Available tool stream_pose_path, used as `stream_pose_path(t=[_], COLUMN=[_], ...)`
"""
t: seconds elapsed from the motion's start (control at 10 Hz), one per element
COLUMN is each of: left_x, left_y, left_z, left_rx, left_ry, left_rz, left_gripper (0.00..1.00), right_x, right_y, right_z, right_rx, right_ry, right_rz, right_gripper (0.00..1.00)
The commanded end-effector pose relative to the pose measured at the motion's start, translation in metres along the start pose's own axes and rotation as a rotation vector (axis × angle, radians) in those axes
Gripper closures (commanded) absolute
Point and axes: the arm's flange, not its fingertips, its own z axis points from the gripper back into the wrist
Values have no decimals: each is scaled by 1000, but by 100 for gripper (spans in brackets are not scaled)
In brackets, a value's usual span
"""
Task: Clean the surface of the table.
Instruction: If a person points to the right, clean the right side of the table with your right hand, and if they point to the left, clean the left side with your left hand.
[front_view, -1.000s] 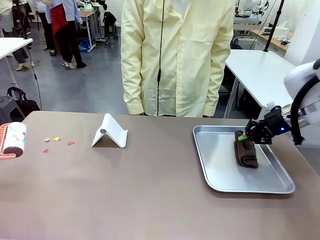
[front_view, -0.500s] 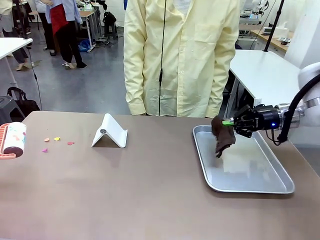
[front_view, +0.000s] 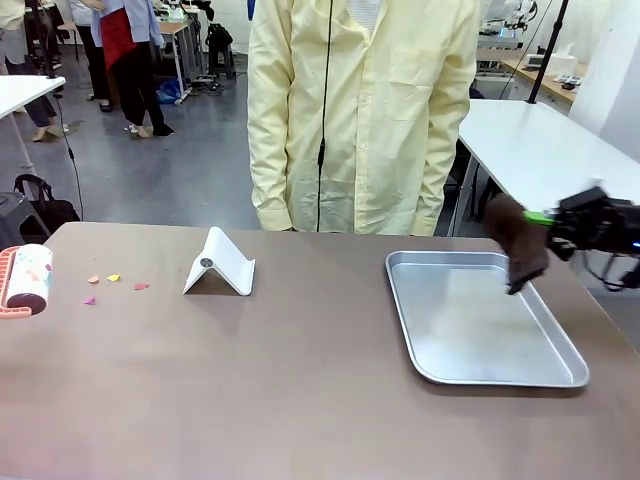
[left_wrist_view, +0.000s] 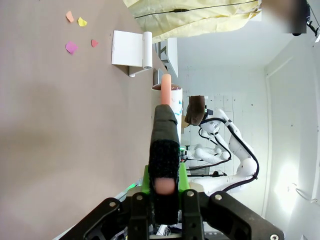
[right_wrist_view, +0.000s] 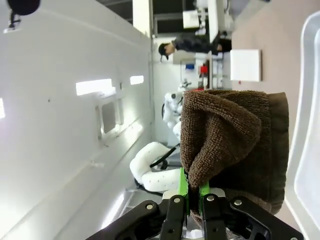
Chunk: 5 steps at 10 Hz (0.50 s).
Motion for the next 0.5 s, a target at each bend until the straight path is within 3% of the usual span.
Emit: stream_pose_path(t=[0.0,0.2,0.4], left_x=[-1,-1,-1], left_y=[-2,-2,-2], left_z=[0,0,0], left_rx=[-13,-13,-13], left_ry=[-10,-10,-10], left_rz=[-4,-4,-4], left_gripper=[100,100,100], right_x=[-37,-70,-71], right_y=[0,-8,-12], right_z=[37,79,84], right_rx=[-42,46,45], right_ry=[-114,-322,-351], right_rz=[71,152,131], right_gripper=[91,91,91])
